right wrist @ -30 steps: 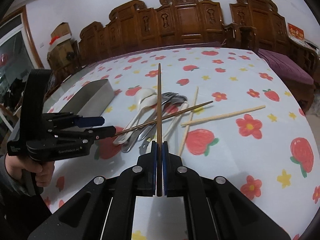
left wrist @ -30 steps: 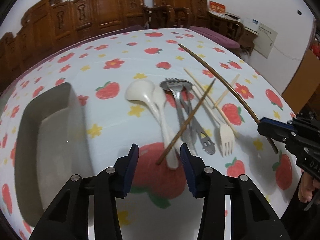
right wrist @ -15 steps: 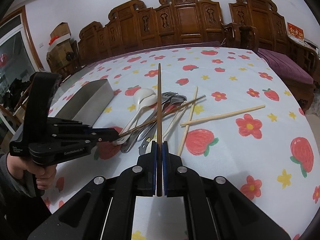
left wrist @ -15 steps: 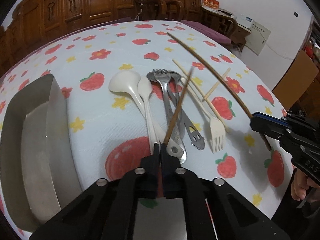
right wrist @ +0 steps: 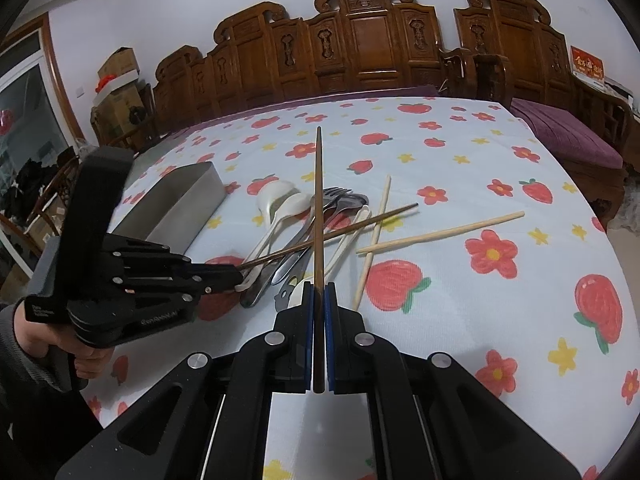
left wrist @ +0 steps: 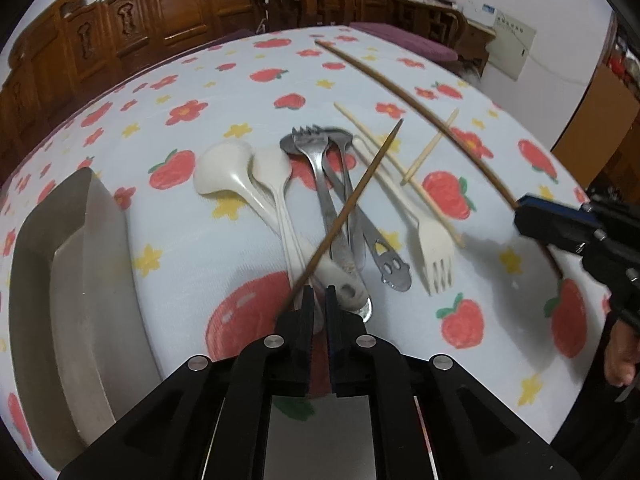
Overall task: Organize utensils
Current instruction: 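Lift the chopstick with the right tool while the left tool grasps another chopstick, then carry the chopsticks into the metal tray and open both tools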
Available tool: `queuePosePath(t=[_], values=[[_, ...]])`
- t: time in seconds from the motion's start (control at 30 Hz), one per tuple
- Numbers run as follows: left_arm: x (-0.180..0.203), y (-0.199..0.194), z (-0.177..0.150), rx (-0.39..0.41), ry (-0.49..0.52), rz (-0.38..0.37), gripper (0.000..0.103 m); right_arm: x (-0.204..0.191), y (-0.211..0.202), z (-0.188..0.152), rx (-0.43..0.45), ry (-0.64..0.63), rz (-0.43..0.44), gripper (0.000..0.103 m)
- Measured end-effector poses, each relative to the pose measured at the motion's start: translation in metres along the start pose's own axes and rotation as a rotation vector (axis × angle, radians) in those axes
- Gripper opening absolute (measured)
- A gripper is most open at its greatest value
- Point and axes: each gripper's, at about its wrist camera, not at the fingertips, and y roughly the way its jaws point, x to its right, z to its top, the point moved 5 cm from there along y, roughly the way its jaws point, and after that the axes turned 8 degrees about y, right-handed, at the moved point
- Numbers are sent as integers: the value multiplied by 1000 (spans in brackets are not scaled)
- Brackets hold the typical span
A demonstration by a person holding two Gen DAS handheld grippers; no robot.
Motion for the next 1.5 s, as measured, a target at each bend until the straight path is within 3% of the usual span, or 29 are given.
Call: queuePosePath(t=[0.23,0.4,0.6,0.7,0.77,1.07,1.5], values=[[3,-13,5,43,24,27,24,0,-1,1,4,5,6,6],[-2,-19,12,61,44,50,25,0,-1,2,3,7,4,6],[-3,0,7,7,81,43,25,0,-2,2,4,10,3,6],[-4,0,5,5,63,6,19,0,-1,2,2,12,1,6],[-3,-1,4,4,56,-17,7,-1,-2,2,3,10,2,6],[4,-11,1,16,72,-18,4,0,-2,2,2,12,-1,6],[-15,-67,-6,125,-63,35,4,-12,-9,5,16,10,16,6]])
